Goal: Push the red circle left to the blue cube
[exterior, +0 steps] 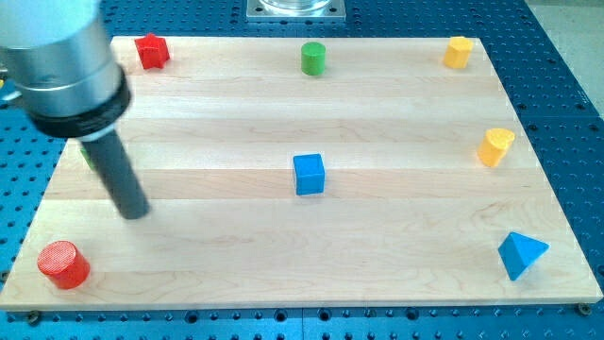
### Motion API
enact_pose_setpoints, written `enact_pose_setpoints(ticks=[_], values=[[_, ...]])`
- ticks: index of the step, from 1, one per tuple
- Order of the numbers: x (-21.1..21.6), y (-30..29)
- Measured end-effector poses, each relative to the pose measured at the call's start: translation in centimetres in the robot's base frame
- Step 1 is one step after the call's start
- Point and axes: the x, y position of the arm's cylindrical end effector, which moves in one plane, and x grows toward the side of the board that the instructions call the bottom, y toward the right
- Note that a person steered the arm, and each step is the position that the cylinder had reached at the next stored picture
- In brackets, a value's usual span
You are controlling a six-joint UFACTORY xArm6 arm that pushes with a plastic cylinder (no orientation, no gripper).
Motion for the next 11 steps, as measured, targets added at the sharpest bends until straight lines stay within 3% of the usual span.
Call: enact_pose_setpoints(ticks=[2, 3, 5, 6, 8, 10, 11], values=[[0.0, -9.6], [0.1, -9.7], [9.9, -9.6], [10.2, -8.8], [8.1, -0.8], [7.9, -1.3], [5.3, 0.3]])
